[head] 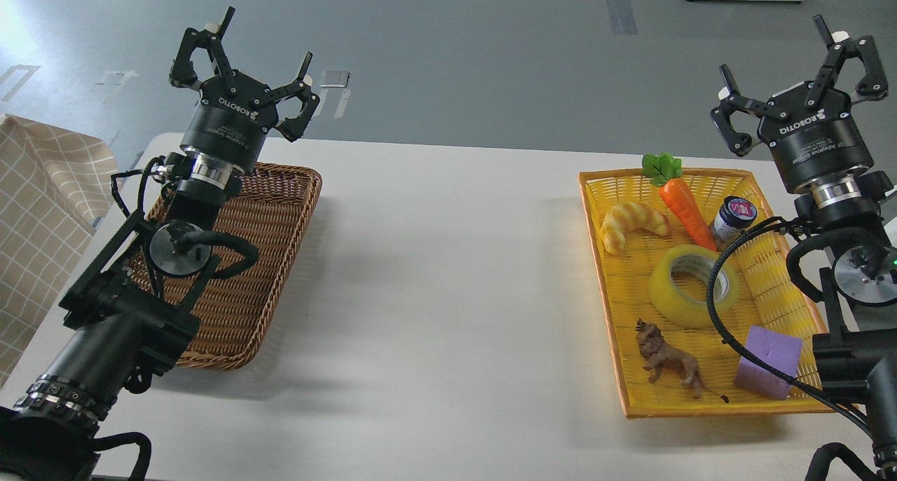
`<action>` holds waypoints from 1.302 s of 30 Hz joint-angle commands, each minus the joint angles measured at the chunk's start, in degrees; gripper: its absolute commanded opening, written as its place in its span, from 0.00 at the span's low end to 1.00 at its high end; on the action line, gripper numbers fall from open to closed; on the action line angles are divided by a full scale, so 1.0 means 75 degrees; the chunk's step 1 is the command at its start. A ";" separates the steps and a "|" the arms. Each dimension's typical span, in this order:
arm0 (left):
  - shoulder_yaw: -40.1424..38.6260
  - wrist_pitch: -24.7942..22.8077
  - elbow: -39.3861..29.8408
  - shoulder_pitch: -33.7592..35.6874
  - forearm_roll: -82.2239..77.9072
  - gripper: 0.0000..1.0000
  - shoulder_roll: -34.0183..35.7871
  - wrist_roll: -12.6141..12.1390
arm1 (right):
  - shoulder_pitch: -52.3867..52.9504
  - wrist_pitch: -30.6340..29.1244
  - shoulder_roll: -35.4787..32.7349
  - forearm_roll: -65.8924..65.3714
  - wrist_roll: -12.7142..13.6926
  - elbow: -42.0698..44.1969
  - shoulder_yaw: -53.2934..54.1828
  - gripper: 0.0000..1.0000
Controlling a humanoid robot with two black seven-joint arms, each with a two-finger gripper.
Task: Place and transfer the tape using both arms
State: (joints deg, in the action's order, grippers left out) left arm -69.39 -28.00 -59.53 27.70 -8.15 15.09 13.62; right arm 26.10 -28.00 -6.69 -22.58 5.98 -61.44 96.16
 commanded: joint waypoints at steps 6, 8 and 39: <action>0.0041 0.0000 0.0003 0.0009 -0.0003 0.98 0.0003 -0.0011 | 0.0000 0.0000 0.0001 -0.0001 0.0000 0.0001 0.0000 1.00; 0.0029 0.0000 0.0003 0.0009 -0.0004 0.98 0.0003 -0.0012 | 0.0000 0.0000 0.0001 -0.0001 0.0000 0.0001 0.0000 1.00; 0.0064 0.0000 0.0003 -0.0014 0.0008 0.98 -0.0067 0.0011 | -0.0070 0.0000 0.0048 -0.0001 0.0000 -0.0022 -0.0012 1.00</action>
State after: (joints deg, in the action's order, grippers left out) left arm -68.90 -28.00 -59.50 27.60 -8.09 14.60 13.54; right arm 25.57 -28.00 -6.42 -22.58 5.98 -61.60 96.06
